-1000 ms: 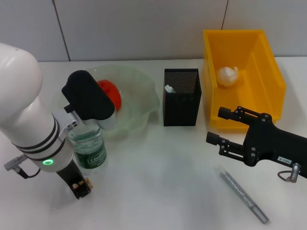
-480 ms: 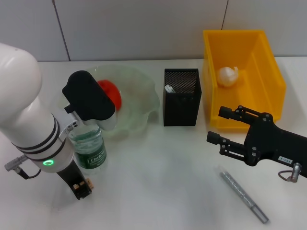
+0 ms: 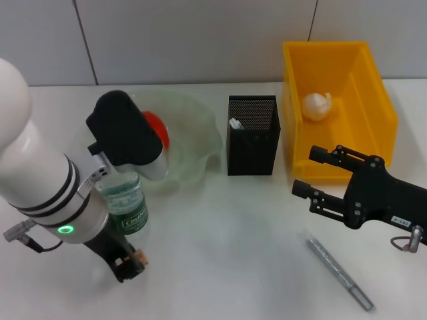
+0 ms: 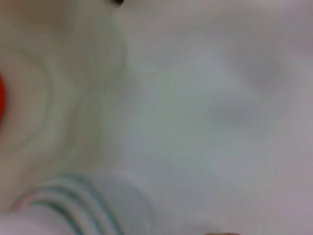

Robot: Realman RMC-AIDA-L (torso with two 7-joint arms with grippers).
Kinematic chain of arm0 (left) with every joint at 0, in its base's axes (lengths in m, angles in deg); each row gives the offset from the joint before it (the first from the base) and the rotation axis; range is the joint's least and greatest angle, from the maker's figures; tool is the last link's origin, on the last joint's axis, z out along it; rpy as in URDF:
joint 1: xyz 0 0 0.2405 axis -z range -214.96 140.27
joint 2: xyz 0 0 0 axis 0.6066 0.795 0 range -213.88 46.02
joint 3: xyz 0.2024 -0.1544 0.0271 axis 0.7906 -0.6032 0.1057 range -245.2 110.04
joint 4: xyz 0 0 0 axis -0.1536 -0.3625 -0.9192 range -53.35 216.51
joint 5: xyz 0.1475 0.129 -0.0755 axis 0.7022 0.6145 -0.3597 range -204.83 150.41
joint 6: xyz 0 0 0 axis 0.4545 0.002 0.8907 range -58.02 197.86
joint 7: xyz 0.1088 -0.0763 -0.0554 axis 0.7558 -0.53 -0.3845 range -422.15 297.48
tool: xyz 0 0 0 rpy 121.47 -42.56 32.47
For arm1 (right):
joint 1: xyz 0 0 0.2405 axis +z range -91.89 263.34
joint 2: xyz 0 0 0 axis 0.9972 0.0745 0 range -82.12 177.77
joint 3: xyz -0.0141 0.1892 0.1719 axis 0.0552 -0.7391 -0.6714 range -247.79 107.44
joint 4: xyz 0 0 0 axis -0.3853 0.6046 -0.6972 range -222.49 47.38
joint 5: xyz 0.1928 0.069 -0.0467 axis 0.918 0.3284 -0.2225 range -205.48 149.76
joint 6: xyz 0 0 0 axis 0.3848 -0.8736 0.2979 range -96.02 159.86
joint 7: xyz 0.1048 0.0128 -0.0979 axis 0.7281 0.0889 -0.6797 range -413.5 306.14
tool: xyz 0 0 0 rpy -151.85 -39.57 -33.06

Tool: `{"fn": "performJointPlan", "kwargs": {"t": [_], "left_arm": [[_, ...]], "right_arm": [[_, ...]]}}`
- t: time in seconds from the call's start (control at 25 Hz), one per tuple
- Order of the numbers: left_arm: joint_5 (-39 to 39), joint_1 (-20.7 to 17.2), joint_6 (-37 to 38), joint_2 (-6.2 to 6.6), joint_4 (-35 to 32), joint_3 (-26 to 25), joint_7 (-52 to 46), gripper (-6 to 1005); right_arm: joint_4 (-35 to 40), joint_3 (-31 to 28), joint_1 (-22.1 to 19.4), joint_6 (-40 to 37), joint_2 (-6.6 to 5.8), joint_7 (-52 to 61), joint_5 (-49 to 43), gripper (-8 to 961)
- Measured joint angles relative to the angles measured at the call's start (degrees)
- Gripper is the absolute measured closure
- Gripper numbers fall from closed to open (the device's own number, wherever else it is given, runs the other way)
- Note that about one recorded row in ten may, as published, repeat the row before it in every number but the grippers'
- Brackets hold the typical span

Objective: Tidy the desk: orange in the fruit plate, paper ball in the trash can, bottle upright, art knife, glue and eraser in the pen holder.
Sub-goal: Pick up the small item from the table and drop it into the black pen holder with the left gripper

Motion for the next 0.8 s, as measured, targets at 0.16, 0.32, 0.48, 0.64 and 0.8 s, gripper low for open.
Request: {"fn": "performJointPlan", "kwargs": {"t": [0.16,0.32,0.48,0.64,0.8], "left_arm": [[-4.7,-1.2,1.2,0.08,-4.8,0.0,0.9,731],[-12.2,-3.1,0.6,0.17,-11.1,-0.5,3.2,731],[-16.7,-3.4,-3.0,0.14,-12.0,-1.1,4.9,731],[-19.5,-4.0,-7.2,0.17,-12.1,-1.2,7.7,731],[-25.6,-5.8,-15.2,0.16,-12.1,-1.2,13.6,731]], "right_arm": [[0.0,-0.3,-0.1,0.0,0.0,0.0,0.0,255],[0.2,-0.5,-0.3,-0.2,0.0,0.0,0.0,255],[0.2,-0.6,-0.7,-0.6,0.0,0.0,0.0,255],[0.2,-1.1,-0.9,-1.3,0.0,0.0,0.0,255],[0.3,-1.6,-1.5,-1.7,0.0,0.0,0.4,255]]}}
